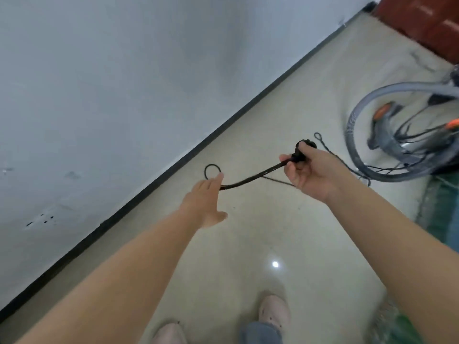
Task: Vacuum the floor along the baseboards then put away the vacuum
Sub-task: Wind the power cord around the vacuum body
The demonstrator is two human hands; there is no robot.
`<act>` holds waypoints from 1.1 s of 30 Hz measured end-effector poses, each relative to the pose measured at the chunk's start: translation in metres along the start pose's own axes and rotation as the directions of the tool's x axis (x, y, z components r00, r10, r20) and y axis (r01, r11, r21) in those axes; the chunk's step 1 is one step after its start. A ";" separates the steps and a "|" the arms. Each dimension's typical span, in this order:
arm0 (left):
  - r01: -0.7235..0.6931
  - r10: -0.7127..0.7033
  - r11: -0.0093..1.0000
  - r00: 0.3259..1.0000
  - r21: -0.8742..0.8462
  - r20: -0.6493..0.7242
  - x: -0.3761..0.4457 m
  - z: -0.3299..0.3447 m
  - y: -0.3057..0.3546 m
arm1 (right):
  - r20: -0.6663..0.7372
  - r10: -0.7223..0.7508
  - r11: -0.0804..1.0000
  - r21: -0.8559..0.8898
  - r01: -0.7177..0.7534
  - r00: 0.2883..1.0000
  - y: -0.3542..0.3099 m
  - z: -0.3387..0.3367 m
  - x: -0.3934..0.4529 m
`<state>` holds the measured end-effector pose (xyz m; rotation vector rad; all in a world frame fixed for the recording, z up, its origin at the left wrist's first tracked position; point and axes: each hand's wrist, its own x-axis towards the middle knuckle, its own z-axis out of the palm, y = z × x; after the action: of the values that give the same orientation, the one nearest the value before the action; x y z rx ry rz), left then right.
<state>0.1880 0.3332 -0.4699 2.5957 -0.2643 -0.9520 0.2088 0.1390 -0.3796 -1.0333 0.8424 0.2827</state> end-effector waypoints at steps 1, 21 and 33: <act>-0.008 0.008 1.000 1.000 0.015 -0.023 0.011 0.000 0.025 | -0.017 -0.012 0.998 0.054 0.013 1.000 -0.021 -0.023 -0.002; -0.624 0.626 0.768 0.779 0.145 0.037 0.137 -0.086 0.440 | 0.099 -0.119 0.746 -0.647 0.155 0.988 -0.211 -0.323 0.041; -0.373 0.372 0.926 0.888 -0.051 0.271 0.279 -0.243 0.540 | 0.197 -0.542 0.192 -0.917 0.349 0.817 -0.412 -0.297 0.144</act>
<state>0.5303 -0.1780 -0.2479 2.2829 -0.8067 -1.1594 0.3983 -0.3463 -0.2924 -2.4318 0.3990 0.1416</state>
